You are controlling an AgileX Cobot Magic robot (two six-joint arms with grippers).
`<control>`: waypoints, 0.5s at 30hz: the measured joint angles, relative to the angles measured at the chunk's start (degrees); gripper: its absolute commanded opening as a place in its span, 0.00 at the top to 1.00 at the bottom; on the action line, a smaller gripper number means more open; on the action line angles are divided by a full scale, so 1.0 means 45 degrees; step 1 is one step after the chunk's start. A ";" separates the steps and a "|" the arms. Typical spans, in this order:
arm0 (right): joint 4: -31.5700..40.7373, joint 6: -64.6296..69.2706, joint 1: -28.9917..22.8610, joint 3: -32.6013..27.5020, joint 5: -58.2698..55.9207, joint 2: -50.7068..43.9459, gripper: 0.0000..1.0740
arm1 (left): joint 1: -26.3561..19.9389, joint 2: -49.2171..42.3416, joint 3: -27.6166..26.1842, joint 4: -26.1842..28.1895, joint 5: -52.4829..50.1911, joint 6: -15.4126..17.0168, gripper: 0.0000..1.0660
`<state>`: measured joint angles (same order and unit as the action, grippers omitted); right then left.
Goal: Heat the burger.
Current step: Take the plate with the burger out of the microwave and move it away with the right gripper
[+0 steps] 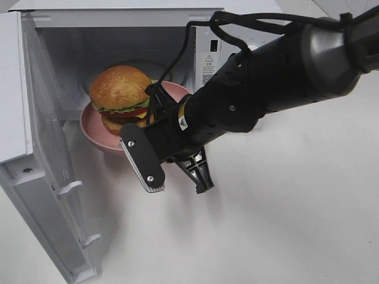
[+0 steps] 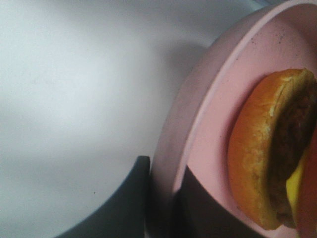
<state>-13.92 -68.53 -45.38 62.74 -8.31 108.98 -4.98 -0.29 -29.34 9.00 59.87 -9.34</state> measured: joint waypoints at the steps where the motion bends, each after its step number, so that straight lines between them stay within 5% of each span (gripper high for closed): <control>1: 0.0000 -0.0115 0.0076 -0.0127 0.0025 -0.0127 1.00 | 0.0000 0.0000 0.0000 0.0000 0.0000 0.0000 0.08; 15: -0.0025 -0.0624 0.0280 -0.2266 0.0611 -0.1846 1.00 | 0.0000 0.0000 0.0000 0.0000 0.0000 0.0000 0.08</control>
<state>-14.04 -71.33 -44.12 52.54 -5.56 100.67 -4.98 -0.29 -29.34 9.00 59.87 -9.34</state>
